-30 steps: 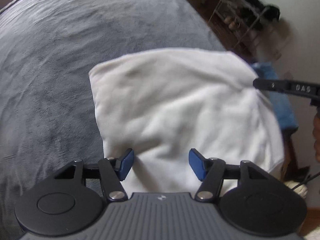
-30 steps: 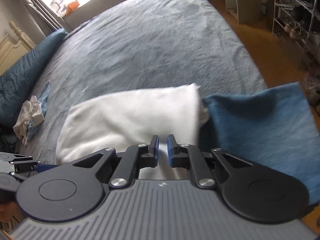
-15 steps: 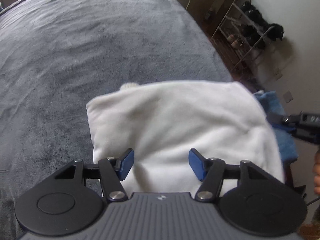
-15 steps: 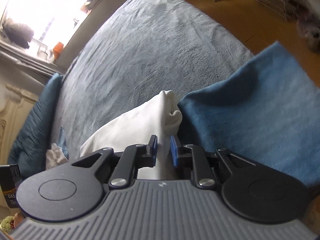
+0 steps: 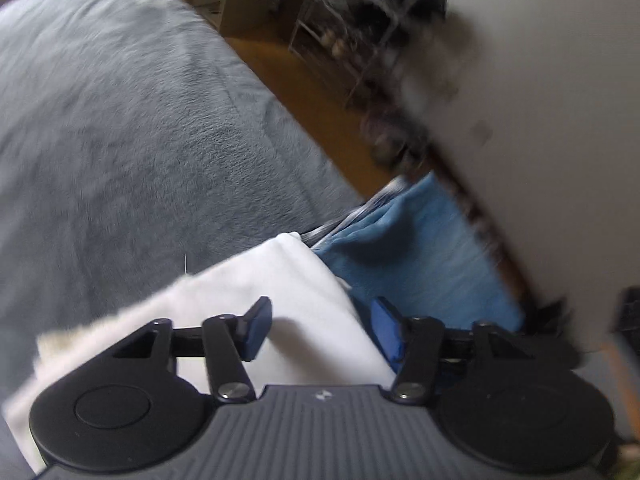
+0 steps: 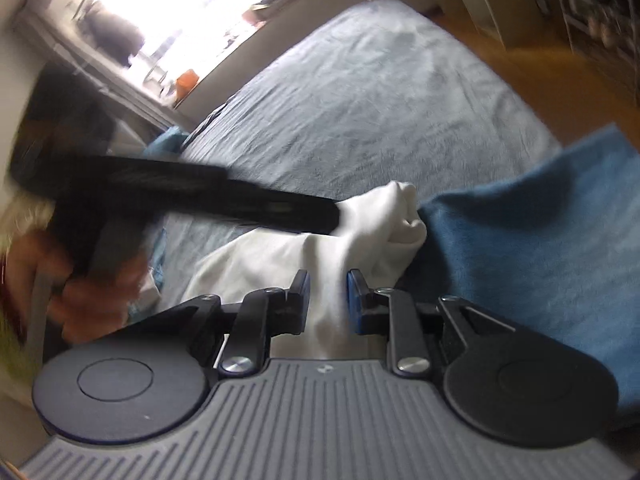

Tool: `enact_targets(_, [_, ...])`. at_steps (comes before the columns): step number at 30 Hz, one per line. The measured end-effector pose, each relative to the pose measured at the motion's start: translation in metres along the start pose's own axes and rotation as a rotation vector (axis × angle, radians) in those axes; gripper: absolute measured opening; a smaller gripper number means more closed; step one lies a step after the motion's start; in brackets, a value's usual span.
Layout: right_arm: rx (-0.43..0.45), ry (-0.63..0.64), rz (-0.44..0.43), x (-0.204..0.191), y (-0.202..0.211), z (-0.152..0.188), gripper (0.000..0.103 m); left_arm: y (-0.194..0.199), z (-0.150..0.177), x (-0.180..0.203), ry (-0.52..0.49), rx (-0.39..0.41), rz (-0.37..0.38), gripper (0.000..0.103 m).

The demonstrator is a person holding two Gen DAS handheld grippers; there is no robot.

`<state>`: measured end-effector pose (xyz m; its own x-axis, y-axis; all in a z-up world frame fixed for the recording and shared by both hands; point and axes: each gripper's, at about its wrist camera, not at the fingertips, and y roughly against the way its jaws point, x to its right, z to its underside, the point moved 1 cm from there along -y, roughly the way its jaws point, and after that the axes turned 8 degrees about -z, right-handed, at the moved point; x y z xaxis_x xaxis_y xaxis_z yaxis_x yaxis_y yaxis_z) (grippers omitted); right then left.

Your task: Fold clothes

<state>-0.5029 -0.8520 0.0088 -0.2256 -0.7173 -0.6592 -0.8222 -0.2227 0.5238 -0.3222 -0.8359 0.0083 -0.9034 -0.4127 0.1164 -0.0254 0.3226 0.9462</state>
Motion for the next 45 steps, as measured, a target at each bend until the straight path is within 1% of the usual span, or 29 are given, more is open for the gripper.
enact_targets(1, [0.001,0.029,0.006,-0.002,0.000,0.001,0.020,-0.007,-0.002,0.005,-0.037,-0.018,-0.026,0.045])
enact_targets(2, [0.002,0.058,0.008,-0.004,0.000,0.003,0.020,-0.013,-0.002,0.008,-0.054,-0.029,-0.041,0.044])
enact_targets(3, [0.001,0.086,0.009,-0.007,0.000,0.005,0.020,-0.016,-0.002,0.009,-0.058,-0.029,-0.044,0.040])
enact_targets(4, [0.000,0.102,0.007,-0.007,0.000,0.007,0.020,-0.018,-0.002,0.008,-0.057,-0.024,-0.044,0.032])
enact_targets(5, [-0.001,0.110,0.003,-0.006,0.001,0.008,0.020,-0.019,-0.002,0.007,-0.052,-0.021,-0.043,0.029])
enact_targets(7, [0.013,0.081,-0.023,0.003,0.007,0.008,0.020,-0.018,-0.001,0.001,-0.020,-0.013,-0.035,0.019])
enact_targets(9, [0.059,-0.002,-0.072,0.022,0.020,0.006,0.020,-0.013,0.000,-0.005,0.021,0.004,-0.021,0.015])
enact_targets(10, [0.087,-0.049,-0.073,0.034,0.026,0.004,0.020,-0.009,0.001,-0.007,0.038,0.019,-0.016,0.013])
enact_targets(12, [0.137,-0.140,-0.050,0.059,0.035,0.000,0.020,-0.002,0.003,-0.011,0.066,0.049,-0.008,0.011])
enact_targets(13, [0.150,-0.166,-0.035,0.070,0.035,-0.002,0.020,0.002,0.005,-0.011,0.074,0.067,-0.005,0.011])
enact_targets(14, [0.152,-0.169,-0.029,0.077,0.033,-0.005,0.020,0.006,0.006,-0.012,0.082,0.084,-0.002,0.011])
enact_targets(16, [0.146,-0.150,-0.049,0.084,0.023,-0.012,0.020,0.012,0.010,-0.014,0.098,0.113,0.010,0.011])
enact_targets(18, [0.123,-0.112,-0.078,0.086,0.010,-0.018,0.020,0.015,0.011,-0.017,0.116,0.134,0.023,0.010])
enact_targets(22, [0.050,-0.055,-0.115,0.089,-0.016,-0.028,0.020,0.019,0.015,-0.020,0.134,0.166,0.048,0.010])
enact_targets(27, [-0.007,-0.061,-0.171,0.084,-0.052,-0.033,0.019,0.018,0.018,-0.023,0.148,0.175,0.056,0.010])
enact_targets(29, [-0.010,-0.078,-0.178,0.082,-0.051,-0.035,0.019,0.019,0.018,-0.026,0.163,0.182,0.063,0.010])
enact_targets(30, [0.006,-0.099,-0.175,0.084,-0.046,-0.035,0.019,0.021,0.019,-0.028,0.172,0.187,0.070,0.010])
enact_targets(33, [0.067,-0.251,-0.168,0.102,-0.019,-0.029,0.019,0.024,0.022,-0.032,0.190,0.198,0.090,0.010])
enact_targets(34, [0.078,-0.296,-0.160,0.107,-0.011,-0.025,0.019,0.024,0.023,-0.033,0.195,0.201,0.096,0.010])
enact_targets(36, [0.070,-0.371,-0.157,0.115,-0.007,-0.018,0.020,0.025,0.024,-0.035,0.207,0.207,0.108,0.010])
enact_targets(39, [0.048,-0.462,-0.188,0.122,-0.014,-0.010,0.020,0.027,0.026,-0.038,0.217,0.217,0.117,0.010])
enact_targets(41, [0.044,-0.496,-0.210,0.124,-0.024,-0.010,0.020,0.029,0.027,-0.039,0.220,0.223,0.124,0.010])
enact_targets(45, [0.041,-0.574,-0.312,0.125,-0.042,-0.008,0.020,0.032,0.028,-0.042,0.226,0.231,0.131,0.010])
